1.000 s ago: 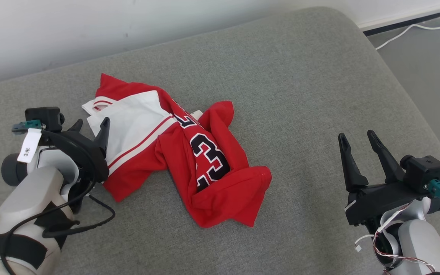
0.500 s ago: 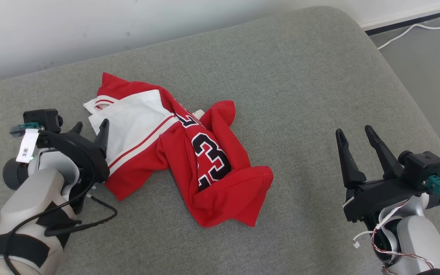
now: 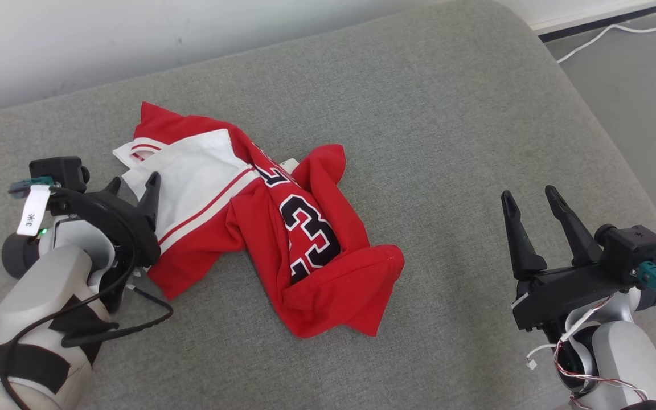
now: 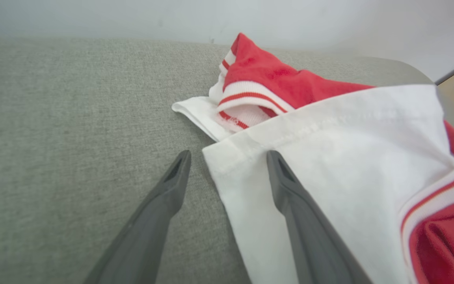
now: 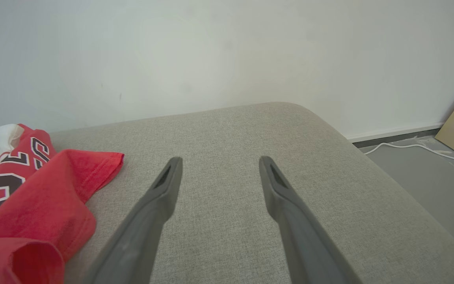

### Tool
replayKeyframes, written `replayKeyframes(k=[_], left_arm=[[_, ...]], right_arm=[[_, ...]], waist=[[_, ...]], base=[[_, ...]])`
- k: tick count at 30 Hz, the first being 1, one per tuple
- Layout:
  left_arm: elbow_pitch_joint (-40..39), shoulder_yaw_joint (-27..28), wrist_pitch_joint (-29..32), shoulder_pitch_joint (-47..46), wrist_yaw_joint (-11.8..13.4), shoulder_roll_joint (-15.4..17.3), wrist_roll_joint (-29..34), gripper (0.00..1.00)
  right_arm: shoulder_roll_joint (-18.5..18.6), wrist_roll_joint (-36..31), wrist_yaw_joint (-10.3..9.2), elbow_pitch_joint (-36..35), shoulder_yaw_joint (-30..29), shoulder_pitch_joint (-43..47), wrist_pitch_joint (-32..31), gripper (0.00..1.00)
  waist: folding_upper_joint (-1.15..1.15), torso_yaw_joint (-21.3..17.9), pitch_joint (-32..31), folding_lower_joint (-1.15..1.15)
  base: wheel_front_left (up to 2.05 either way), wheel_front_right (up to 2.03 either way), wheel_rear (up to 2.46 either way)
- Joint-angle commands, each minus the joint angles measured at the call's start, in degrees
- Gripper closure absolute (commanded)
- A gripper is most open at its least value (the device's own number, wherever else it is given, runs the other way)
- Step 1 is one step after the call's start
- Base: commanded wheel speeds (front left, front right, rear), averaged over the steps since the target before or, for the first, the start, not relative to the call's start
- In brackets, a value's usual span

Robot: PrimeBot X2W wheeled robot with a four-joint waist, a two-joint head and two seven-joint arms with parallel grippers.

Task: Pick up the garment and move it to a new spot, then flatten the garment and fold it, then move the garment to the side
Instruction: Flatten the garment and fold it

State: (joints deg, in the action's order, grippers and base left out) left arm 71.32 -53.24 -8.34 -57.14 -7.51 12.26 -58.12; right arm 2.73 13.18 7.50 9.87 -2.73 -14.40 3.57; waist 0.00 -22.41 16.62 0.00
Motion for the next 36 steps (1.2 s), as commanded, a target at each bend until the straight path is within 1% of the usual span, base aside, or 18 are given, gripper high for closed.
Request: replayKeyframes(k=[1, 2, 11, 15, 25, 27, 30, 36], left_arm=[[-0.6, -0.2, -0.5, -0.8, 0.1, 0.4, -0.4, 0.68], [-0.7, -0.4, -0.9, -0.9, 0.1, 0.5, -0.3, 1.00], [-2.6, -1.7, -2.8, -2.0, 0.1, 0.6, -0.1, 1.00], [-3.1, -2.1, -4.7, -3.4, 0.1, 1.2, 0.6, 1.00], [-6.6, -1.1, -6.9, -8.9, 0.1, 3.3, 2.8, 1.00], [-8.7, 0.1, -6.9, -10.1, 0.3, 4.2, 4.0, 1.00], [-12.8, 1.9, -6.9, -9.5, 1.0, 5.4, 6.2, 1.00], [-22.4, 4.5, -6.9, -2.7, 1.9, 8.2, 10.1, 1.00]], right_arm=[[0.1, 0.5, -0.02, 0.2, -0.1, -0.5, 0.5, 0.00], [0.1, 0.6, -0.02, 0.3, -0.1, -0.6, 0.6, 0.00], [0.1, 0.5, -0.02, 0.8, -0.2, -0.6, 0.8, 0.00], [0.1, 0.3, -0.02, 0.9, -0.2, -0.2, 0.9, 0.00], [0.1, -0.5, -0.02, 1.0, -0.4, 1.1, 0.4, 0.00], [0.1, -0.5, -0.02, 0.9, -0.5, 1.4, 0.3, 0.00], [0.1, -0.7, -0.02, 1.0, -0.7, 2.1, 0.3, 0.00], [0.1, -0.6, -0.02, 1.2, -1.2, 4.0, 0.0, 0.00]], waist=[[0.00, 0.2, 0.2, 0.00], [0.00, 0.3, 0.2, 0.00], [0.00, 1.8, -0.1, 0.00], [0.00, 2.9, -0.7, 0.00], [0.00, 7.5, -3.4, 0.00], [0.00, 8.6, -4.1, 0.00], [0.00, 10.3, -5.3, 0.00], [0.00, 13.8, -8.0, 0.00]], base=[[0.00, 0.00, 0.00], [0.00, 0.00, 0.00], [0.00, 0.00, 0.00], [0.00, 0.00, 0.00], [0.00, 0.00, 0.00], [0.00, 0.00, 0.00], [0.00, 0.00, 0.00], [0.00, 0.00, 0.00]])
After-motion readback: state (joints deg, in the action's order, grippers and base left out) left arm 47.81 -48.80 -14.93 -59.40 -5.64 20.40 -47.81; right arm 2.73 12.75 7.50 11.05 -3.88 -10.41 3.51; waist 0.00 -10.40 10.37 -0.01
